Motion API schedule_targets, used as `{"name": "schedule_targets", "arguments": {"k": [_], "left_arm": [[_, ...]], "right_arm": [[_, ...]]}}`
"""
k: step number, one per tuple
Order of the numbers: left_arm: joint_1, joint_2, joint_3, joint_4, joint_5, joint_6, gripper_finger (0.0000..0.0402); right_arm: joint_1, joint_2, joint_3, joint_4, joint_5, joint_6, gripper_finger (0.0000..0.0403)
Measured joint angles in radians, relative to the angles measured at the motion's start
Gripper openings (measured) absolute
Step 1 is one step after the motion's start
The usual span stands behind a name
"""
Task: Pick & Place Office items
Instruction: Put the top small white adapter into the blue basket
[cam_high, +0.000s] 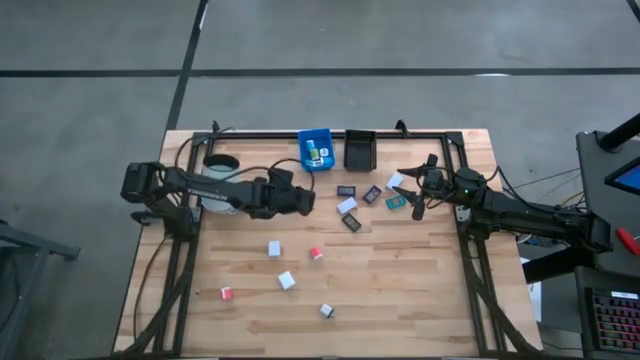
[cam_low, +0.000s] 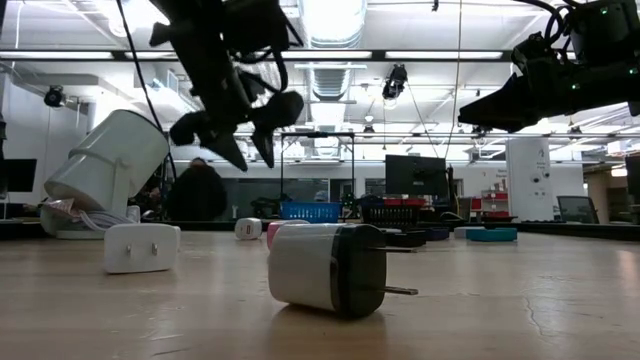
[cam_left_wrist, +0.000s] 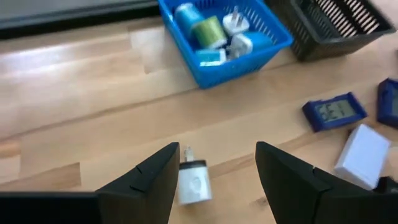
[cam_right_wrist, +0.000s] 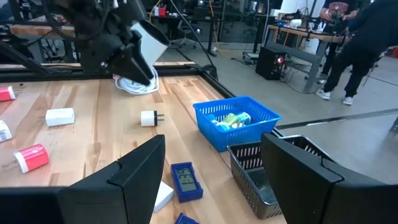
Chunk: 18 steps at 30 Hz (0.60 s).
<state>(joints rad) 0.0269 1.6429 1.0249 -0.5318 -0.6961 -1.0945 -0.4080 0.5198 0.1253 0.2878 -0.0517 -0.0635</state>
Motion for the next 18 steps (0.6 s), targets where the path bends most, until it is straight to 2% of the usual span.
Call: {"name": "schedule_targets", "arguments": {"k": [5, 11, 18], "left_arm": [[0.012, 0.006, -0.082, 0.110, 0.010, 0.005, 0.0218], [0.041, 0.006, -0.142, 0.182, 0.070, 0.016, 0.0218], [0.069, 0.006, -0.231, 0.341, 0.148, 0.075, 0.0217]], "right_arm": [[0.000, 0.000, 0.000, 0.000, 0.000, 0.000, 0.0256], [0.000, 0.000, 0.000, 0.000, 0.000, 0.000, 0.0256], [0.000, 0.000, 0.000, 0.000, 0.000, 0.000, 0.0256]]}}
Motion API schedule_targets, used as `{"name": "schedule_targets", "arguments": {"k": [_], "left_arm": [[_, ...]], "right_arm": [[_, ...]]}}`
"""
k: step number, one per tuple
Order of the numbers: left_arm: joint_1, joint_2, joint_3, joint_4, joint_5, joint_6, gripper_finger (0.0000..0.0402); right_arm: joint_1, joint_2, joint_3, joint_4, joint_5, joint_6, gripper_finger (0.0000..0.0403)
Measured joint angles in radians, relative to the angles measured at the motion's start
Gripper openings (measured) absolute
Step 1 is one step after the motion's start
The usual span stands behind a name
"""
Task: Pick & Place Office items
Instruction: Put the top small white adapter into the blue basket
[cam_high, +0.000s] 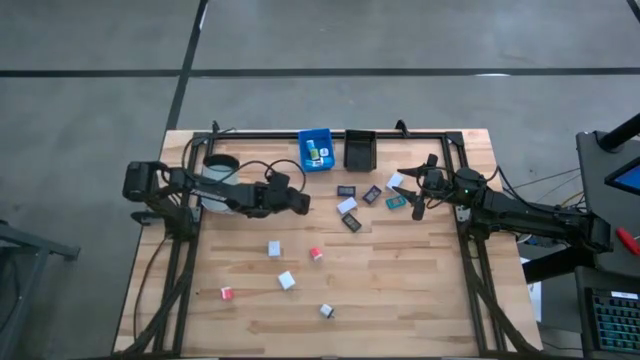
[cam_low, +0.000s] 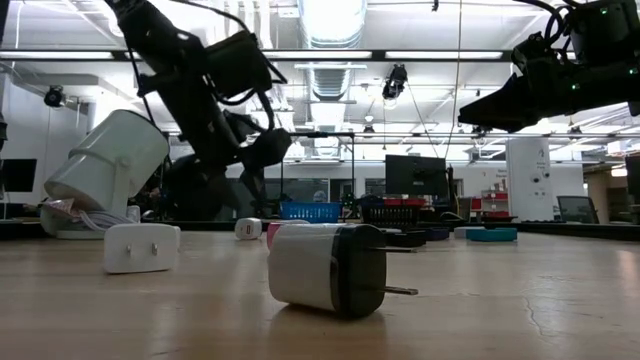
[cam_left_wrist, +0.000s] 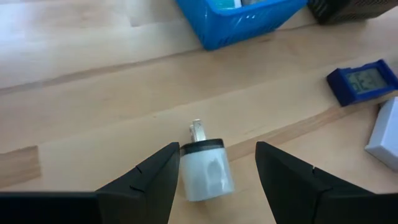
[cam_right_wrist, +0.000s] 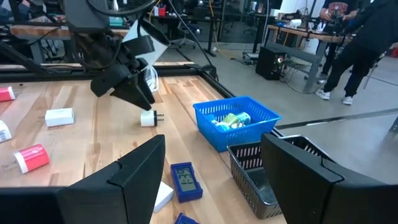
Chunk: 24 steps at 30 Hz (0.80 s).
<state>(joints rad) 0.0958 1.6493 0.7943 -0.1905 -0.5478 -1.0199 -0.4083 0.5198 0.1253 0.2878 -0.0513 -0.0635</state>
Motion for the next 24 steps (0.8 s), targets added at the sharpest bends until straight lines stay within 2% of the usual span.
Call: {"name": "schedule_targets", "arguments": {"k": [12, 24], "left_arm": [[0.006, 0.000, -0.030, 0.024, 0.036, -0.008, 0.0216], [0.033, 0.091, -0.010, 0.063, 0.077, 0.019, 0.0216]], "right_arm": [[0.000, 0.000, 0.000, 0.000, 0.000, 0.000, 0.0256], [0.000, 0.000, 0.000, 0.000, 0.000, 0.000, 0.0256]]}}
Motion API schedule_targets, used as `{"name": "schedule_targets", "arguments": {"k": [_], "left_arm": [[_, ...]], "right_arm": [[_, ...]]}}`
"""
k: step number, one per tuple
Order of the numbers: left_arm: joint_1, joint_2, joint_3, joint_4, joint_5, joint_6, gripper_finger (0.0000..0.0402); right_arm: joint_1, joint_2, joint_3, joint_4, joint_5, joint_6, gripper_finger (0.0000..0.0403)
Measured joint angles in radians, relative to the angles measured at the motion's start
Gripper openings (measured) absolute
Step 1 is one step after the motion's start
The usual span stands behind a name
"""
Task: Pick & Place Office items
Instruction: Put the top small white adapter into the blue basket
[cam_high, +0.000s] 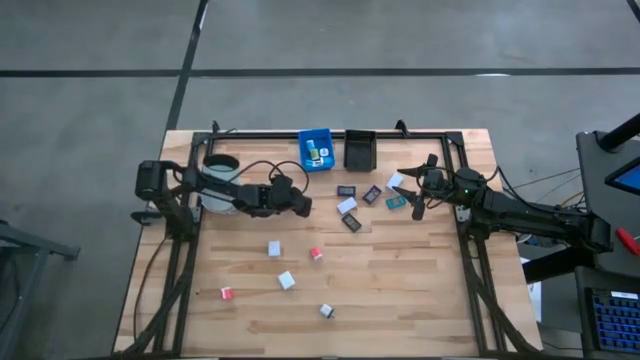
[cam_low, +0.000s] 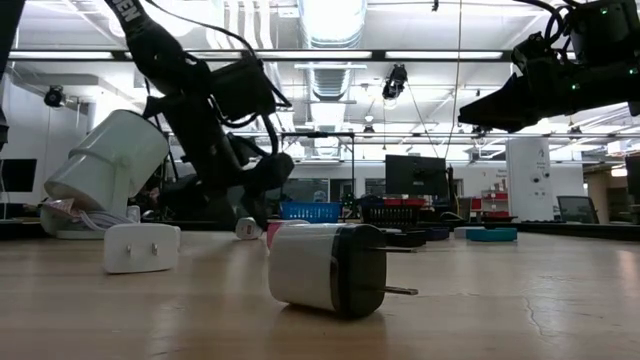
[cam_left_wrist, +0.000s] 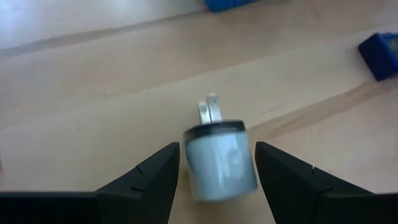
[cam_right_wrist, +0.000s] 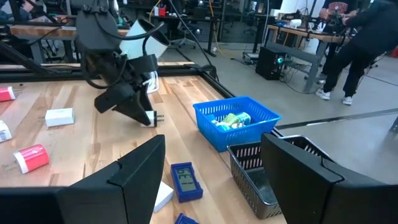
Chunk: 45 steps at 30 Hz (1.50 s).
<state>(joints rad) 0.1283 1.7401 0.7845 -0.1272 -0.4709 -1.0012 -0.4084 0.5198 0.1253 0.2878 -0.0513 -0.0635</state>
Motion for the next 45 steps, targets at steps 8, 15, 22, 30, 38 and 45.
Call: {"name": "schedule_targets", "arguments": {"k": [8, 15, 22, 30, 38, 45], "left_arm": [[0.011, 0.000, 0.004, 0.000, 0.000, 0.010, 0.0216], [0.019, 0.002, 0.002, 0.000, 0.000, 0.011, 0.0216], [0.023, 0.002, 0.001, -0.001, 0.001, 0.010, 0.0214], [0.023, 0.002, 0.001, 0.000, 0.002, 0.010, 0.0152], [0.023, 0.002, 0.001, 0.000, 0.004, 0.010, 0.0129], [0.023, 0.002, 0.001, 0.000, 0.005, 0.010, 0.0145]], "right_arm": [[0.000, 0.000, 0.000, 0.000, 0.000, 0.000, 0.0256], [0.000, 0.000, 0.000, 0.000, 0.000, 0.000, 0.0256], [0.000, 0.000, 0.000, 0.000, 0.000, 0.000, 0.0256], [0.000, 0.000, 0.000, 0.000, 0.000, 0.000, 0.0256], [0.000, 0.000, 0.000, 0.000, 0.000, 0.000, 0.0256], [0.000, 0.000, 0.000, 0.000, 0.000, 0.000, 0.0256]]}}
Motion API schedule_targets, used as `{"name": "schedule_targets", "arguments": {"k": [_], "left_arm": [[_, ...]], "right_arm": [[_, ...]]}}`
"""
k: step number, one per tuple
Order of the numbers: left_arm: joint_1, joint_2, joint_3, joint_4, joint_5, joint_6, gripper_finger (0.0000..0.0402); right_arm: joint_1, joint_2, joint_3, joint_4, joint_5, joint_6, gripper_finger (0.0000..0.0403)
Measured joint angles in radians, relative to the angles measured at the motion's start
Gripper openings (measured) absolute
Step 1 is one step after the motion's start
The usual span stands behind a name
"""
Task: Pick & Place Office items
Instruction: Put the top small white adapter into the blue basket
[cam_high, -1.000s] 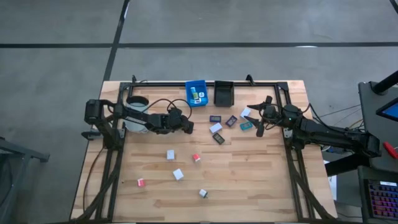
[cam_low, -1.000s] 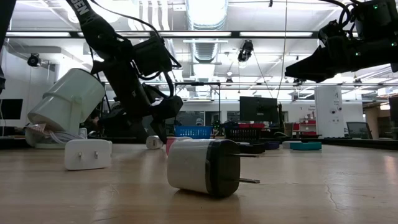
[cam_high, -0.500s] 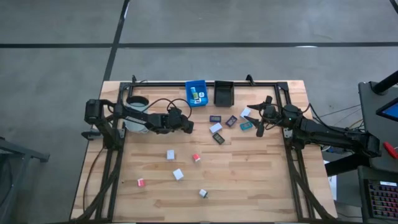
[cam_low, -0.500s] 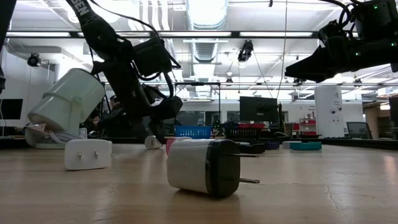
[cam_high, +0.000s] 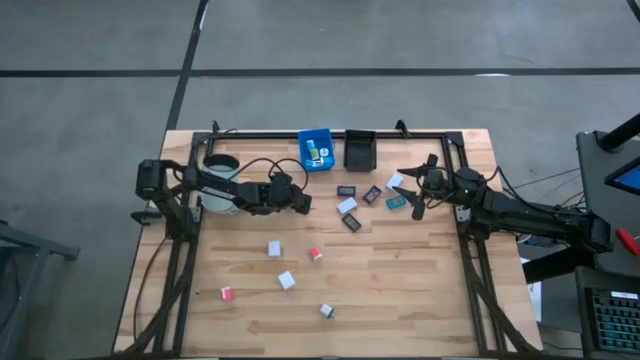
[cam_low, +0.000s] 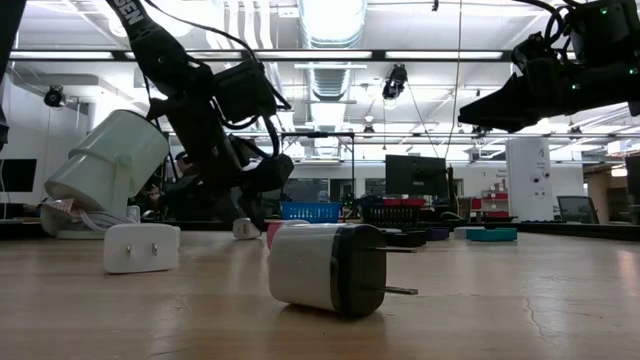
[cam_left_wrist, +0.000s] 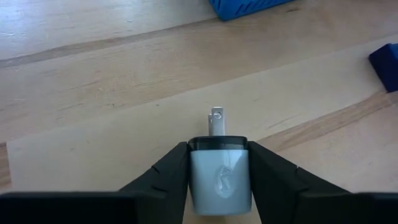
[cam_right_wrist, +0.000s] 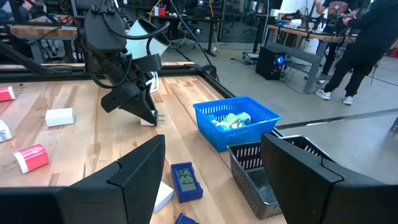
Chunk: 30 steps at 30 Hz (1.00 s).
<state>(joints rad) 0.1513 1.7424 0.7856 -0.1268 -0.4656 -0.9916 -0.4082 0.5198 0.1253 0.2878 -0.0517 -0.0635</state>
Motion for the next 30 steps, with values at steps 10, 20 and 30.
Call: {"name": "schedule_targets", "arguments": {"k": [10, 20, 30], "left_arm": [[0.001, 0.000, 0.016, -0.002, -0.001, 0.013, 0.0147], [0.002, -0.047, 0.076, -0.073, -0.055, 0.058, 0.0141], [0.004, -0.078, 0.164, -0.123, -0.158, 0.121, 0.0144]], "right_arm": [[0.000, 0.000, 0.000, 0.000, 0.000, 0.000, 0.0256], [0.000, 0.000, 0.000, 0.000, 0.000, 0.000, 0.0256], [0.000, 0.000, 0.000, 0.000, 0.000, 0.000, 0.0256]]}}
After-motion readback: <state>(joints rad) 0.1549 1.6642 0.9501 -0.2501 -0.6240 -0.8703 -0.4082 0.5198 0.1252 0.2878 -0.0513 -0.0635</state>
